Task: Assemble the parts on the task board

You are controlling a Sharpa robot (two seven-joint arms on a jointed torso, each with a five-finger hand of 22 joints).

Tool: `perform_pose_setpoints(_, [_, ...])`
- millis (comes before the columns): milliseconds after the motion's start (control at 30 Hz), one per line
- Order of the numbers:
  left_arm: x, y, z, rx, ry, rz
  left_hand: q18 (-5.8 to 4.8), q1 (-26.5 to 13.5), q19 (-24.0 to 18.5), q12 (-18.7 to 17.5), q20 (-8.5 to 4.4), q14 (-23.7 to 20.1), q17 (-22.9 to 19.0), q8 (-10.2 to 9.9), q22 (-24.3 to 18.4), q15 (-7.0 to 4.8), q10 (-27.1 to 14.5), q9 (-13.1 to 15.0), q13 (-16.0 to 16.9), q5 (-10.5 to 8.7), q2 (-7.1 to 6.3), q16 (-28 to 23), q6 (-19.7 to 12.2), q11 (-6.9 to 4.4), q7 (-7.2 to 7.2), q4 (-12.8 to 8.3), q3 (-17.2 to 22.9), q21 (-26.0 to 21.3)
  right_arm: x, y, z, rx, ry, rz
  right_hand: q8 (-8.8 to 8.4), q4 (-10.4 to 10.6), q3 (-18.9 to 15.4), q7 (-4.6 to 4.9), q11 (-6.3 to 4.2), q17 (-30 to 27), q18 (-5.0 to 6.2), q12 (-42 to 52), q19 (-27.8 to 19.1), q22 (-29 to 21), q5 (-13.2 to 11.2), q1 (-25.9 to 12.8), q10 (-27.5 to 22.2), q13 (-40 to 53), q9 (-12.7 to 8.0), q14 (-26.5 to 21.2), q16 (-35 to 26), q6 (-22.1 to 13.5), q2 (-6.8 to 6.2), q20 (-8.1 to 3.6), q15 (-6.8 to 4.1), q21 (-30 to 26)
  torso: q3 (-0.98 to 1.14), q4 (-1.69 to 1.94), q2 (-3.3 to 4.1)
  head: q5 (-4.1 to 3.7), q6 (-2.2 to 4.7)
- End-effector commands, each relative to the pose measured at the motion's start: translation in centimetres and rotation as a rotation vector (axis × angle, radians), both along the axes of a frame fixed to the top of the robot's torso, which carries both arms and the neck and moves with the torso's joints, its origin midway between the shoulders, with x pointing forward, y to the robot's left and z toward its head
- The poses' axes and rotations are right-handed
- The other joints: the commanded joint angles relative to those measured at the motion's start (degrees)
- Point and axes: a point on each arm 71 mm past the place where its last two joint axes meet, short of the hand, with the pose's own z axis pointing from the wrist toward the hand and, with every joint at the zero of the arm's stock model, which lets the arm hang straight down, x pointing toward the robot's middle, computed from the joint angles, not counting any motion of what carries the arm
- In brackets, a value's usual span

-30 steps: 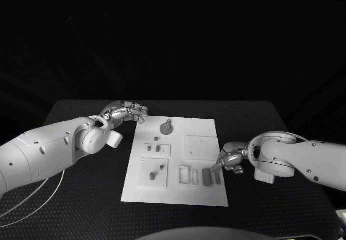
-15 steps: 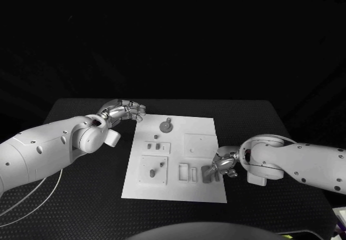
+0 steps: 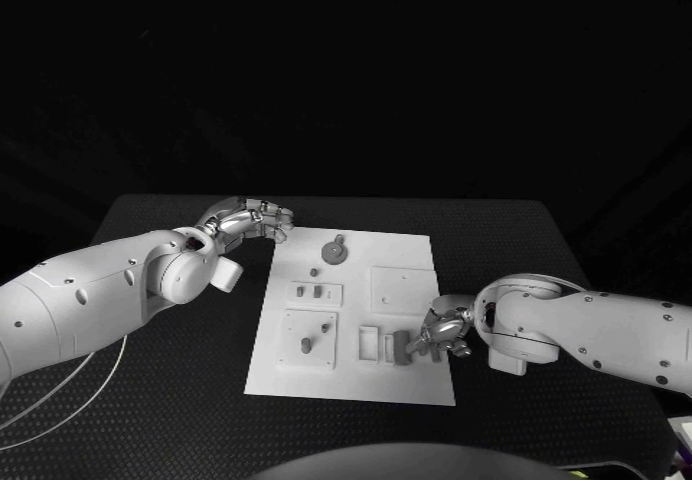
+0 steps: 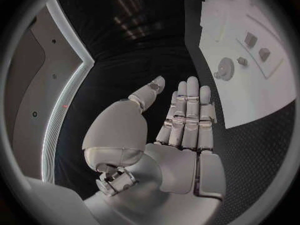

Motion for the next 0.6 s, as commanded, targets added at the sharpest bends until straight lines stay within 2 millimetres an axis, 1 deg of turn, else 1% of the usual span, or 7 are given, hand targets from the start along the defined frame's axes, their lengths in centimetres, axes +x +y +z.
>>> perform_pose_setpoints(33, [-0.1,-0.3,0.1,-0.017,-0.002,-0.018,0.62,-0.46,0.16,-0.28,0.08,0.34,0.06,0.31,0.1,0.15,0.09,-0.06,-0.06,-0.09,0.14,-0.38,-0.49,0.07,0.1,0.02,-0.35,-0.27,0.2,0.1,-0.3,-0.003,-0.017,-0.015,-0.27,0.05,0.28,0.92,0.06,0.09,3.55,-0.3,-0.19,0.63,-0.09,-0.38,-0.28,0.09,0.07,-0.14,-0.27,0.56,-0.32,0.34,-0.21,0.17,-0.02,0.04,0.01,0.05,-0.02])
perform_pose_setpoints(167, [-0.1,-0.3,0.1,-0.017,0.001,-0.019,0.61,-0.49,0.16,-0.29,0.08,0.34,0.09,0.31,0.11,0.16,0.08,-0.07,-0.06,-0.09,0.15,-0.4,-0.5,0.07,0.1,0.03,-0.37,-0.28,0.1,0.8,-0.6,0.021,-0.023,-0.026,-0.41,0.22,0.33,0.98,0.11,0.17,3.55,-0.39,-0.29,0.6,-0.09,-0.71,-0.41,0.12,0.08,-0.23,-0.4,0.4,-0.76,0.44,-0.17,0.14,0.0,0.11,0.02,0.1,-0.02])
perform_pose_setpoints(267, [-0.1,-0.2,0.1,-0.016,0.002,-0.018,0.62,-0.52,0.15,-0.3,0.08,0.33,0.12,0.31,0.12,0.16,0.07,-0.07,-0.07,-0.09,0.14,-0.43,-0.51,0.08,0.11,0.02,-0.38,-0.29,0.1,1.4,-0.6,0.042,-0.023,-0.027,-0.48,0.39,0.33,1.0,0.14,0.24,3.55,-0.42,-0.31,0.57,-0.09,-0.99,-0.45,0.16,0.12,-0.25,-0.47,0.34,-1.11,0.51,-0.14,0.14,0.02,0.1,0.03,0.12,-0.05])
perform_pose_setpoints(333, [-0.1,-0.2,0.1,-0.016,0.002,-0.018,0.62,-0.53,0.15,-0.31,0.08,0.33,0.13,0.31,0.13,0.16,0.06,-0.07,-0.07,-0.09,0.14,-0.44,-0.52,0.08,0.11,0.02,-0.38,-0.3,0.1,1.6,-0.5,0.045,-0.026,-0.027,-0.55,0.5,0.31,1.03,0.17,0.29,3.55,-0.44,-0.33,0.56,-0.09,-1.18,-0.49,0.18,0.14,-0.27,-0.52,0.26,-1.39,0.54,-0.12,0.14,-0.01,0.06,0.01,0.24,-0.03])
perform_pose_setpoints(400, [-0.1,-0.2,0.1,-0.015,0.003,-0.019,0.62,-0.54,0.15,-0.31,0.09,0.33,0.15,0.31,0.13,0.16,0.06,-0.08,-0.07,-0.09,0.14,-0.46,-0.52,0.08,0.11,0.02,-0.39,-0.3,0.1,1.6,-0.5,0.044,-0.027,-0.029,-0.56,0.53,0.32,1.04,0.17,0.3,3.55,-0.45,-0.33,0.55,-0.09,-1.2,-0.5,0.19,0.15,-0.27,-0.53,0.25,-1.46,0.55,-0.11,0.14,-0.03,0.08,0.0,0.35,0.07])
perform_pose_setpoints(467, [-0.1,-0.3,0.1,-0.015,0.004,-0.02,0.62,-0.57,0.15,-0.32,0.09,0.33,0.17,0.32,0.14,0.17,0.05,-0.08,-0.07,-0.09,0.14,-0.48,-0.53,0.09,0.12,0.02,-0.4,-0.31,0.2,1.7,-0.6,0.034,-0.025,-0.021,-0.6,0.51,0.36,1.05,0.18,0.33,3.55,-0.46,-0.34,0.55,-0.09,-1.17,-0.52,0.2,0.16,-0.28,-0.56,0.2,-1.62,0.56,-0.1,0.15,-0.08,0.07,-0.03,0.52,0.39])
perform_pose_setpoints(600, [-0.1,-0.3,0.1,-0.016,0.003,-0.021,0.62,-0.59,0.14,-0.33,0.09,0.33,0.19,0.32,0.15,0.17,0.04,-0.08,-0.07,-0.1,0.12,-0.51,-0.54,0.09,0.12,0.01,-0.41,-0.32,0.1,1.8,-0.7,0.025,-0.006,-0.006,-0.69,0.61,0.39,1.09,0.23,0.38,3.55,-0.52,-0.41,0.53,-0.09,-1.29,-0.63,0.22,0.18,-0.33,-0.63,0.07,-1.83,0.59,-0.07,0.14,-0.09,0.02,-0.05,0.43,0.56])
